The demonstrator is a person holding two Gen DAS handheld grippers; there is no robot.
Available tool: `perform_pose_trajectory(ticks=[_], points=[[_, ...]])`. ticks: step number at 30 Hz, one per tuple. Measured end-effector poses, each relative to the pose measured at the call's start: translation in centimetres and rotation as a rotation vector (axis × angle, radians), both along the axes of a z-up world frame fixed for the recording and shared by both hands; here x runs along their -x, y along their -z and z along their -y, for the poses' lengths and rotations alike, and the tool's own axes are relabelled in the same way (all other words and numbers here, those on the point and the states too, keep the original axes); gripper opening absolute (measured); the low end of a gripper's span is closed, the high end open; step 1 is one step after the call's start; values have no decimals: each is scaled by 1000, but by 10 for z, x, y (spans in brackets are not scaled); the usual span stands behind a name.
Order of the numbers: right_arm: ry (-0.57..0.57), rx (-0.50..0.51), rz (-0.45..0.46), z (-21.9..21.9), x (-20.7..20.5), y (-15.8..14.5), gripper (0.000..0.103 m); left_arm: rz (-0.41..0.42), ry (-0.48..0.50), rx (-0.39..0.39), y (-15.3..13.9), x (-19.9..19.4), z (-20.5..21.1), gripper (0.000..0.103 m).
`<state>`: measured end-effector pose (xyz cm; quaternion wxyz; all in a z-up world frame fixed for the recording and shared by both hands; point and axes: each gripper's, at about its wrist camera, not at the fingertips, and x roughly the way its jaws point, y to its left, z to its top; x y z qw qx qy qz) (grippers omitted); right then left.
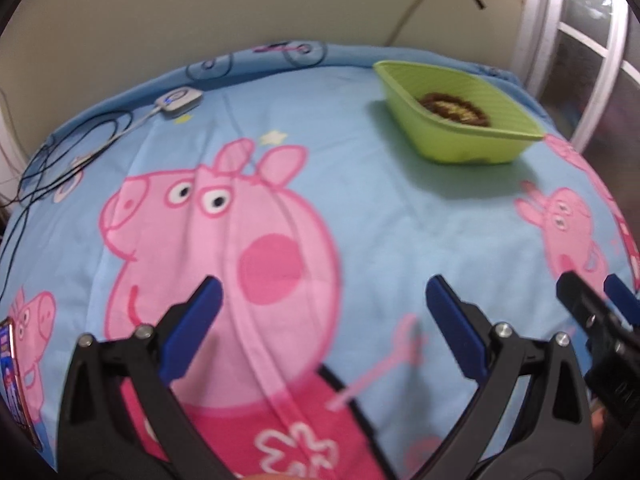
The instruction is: Organize jewelry
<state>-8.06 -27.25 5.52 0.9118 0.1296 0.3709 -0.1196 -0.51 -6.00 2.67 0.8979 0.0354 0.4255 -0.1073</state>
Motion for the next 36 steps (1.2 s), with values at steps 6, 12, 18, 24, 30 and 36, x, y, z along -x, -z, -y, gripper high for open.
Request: perform_pose_trajectory(ticks=[6,12,18,24,30,36], points=[[56,-55,-10,14,16,5,85,50,57,-7,-15,16,20,97],[73,-83,-4,21,17,8,85,38,51,-13,-16,17,25,97],[59,-96,-7,20,14,11,85,34,52,-25,-15,17,25,97],[51,-94,-1,18,14,9,85,30,44,-26,-14,16,23,97],[43,-99,-3,15,14,9,85,27,41,-31,-13,18,22,97],[36,-102,-3,14,12,9,85,19,35,-30,-11,16,19,97]])
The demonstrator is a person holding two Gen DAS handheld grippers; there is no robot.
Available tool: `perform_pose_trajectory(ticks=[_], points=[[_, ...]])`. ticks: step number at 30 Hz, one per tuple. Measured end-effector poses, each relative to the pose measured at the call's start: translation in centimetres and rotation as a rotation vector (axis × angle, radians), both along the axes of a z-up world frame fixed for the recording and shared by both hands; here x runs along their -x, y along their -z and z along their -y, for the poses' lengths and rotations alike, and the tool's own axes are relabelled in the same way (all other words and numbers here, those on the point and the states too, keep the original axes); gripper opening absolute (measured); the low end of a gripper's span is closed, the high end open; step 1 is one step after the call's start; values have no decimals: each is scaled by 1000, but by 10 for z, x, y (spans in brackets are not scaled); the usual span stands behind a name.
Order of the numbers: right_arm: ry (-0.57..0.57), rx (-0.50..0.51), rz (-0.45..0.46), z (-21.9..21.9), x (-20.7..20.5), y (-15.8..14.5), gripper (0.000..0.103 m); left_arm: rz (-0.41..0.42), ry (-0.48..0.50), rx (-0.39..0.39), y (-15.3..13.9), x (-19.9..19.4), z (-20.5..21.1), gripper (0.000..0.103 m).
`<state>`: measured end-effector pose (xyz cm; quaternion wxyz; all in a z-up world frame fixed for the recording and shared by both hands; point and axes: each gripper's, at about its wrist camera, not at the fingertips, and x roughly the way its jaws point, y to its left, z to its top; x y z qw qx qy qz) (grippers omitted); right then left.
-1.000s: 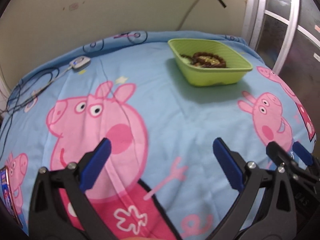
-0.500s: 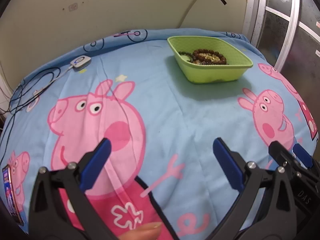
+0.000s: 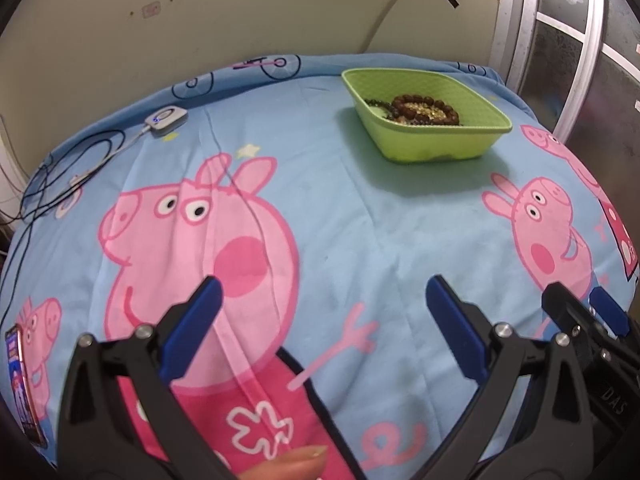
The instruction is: Organize jewelry
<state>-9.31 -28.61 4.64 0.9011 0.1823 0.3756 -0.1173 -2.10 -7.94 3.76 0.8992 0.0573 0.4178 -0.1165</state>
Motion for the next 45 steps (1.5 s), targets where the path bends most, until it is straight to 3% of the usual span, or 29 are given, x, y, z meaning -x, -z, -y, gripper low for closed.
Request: perform_pose_trajectory(ticks=[34,45], points=[[-29,10,10,-9,-4,-5,85,-5,3,-7,3,-1,-1,97],[-48,22,36,-9,-12,-16,85,75,7,-26,-9,5,-5,97]])
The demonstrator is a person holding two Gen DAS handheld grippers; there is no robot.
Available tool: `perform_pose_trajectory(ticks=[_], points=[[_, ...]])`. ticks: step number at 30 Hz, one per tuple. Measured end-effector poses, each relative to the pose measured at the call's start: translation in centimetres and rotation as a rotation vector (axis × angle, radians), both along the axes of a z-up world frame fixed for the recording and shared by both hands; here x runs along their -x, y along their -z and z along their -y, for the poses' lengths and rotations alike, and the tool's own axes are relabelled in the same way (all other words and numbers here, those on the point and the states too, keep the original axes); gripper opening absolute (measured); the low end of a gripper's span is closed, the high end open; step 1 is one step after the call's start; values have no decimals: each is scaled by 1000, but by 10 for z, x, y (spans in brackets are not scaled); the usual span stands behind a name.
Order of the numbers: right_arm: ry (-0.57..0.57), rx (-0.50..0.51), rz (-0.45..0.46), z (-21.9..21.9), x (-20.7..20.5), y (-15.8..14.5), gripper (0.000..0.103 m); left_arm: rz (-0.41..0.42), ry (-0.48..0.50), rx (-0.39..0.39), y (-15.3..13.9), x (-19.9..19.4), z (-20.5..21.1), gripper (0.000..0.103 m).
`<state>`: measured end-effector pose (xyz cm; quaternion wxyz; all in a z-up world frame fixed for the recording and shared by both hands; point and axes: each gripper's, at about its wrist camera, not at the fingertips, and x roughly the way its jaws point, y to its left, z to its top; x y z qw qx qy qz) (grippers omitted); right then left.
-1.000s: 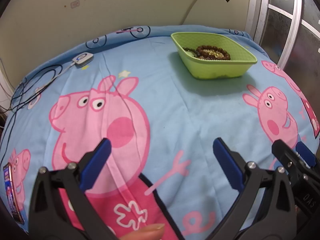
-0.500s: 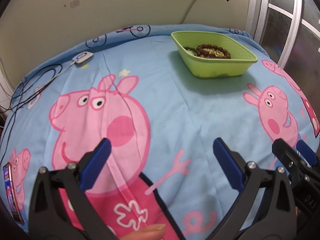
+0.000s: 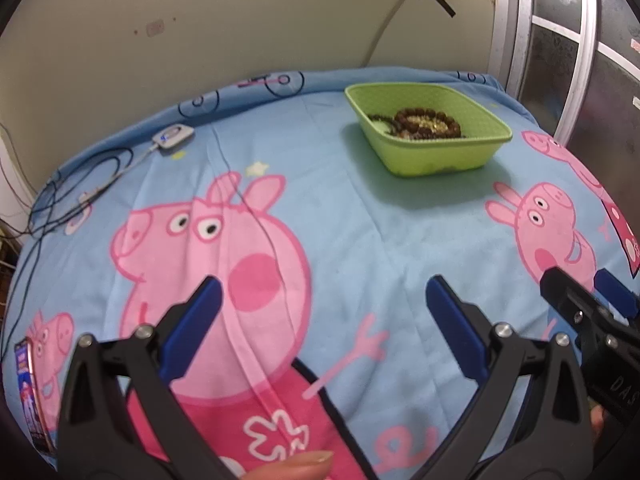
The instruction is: Organize jewelry
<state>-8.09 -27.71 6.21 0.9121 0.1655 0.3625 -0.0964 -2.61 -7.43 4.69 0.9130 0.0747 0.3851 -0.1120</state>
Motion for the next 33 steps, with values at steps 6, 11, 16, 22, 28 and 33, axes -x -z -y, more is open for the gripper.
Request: perform_pose_trajectory(ticks=[6,11,16,22,28,33], points=[[-16,12,11,-4,-1,-5,85,76,-13,6,-19,5,-6,97],[-20,10,12,-6,0,-6,85,100,-11,2,-27,7,-8,97],[-26,14,20,-8,1,-9,85,111,-9,5,-33,8,-11,97],[-37,15,11,-12,1,-8,85,138,-7,-3,-36,13,-14,97],[-34,19,17,-12,1,-9,85,128,-2,19,-38,13,-16,97],[-34,17,17,-13,2,-9,85,136,-8,12,-39,13,-16,97]])
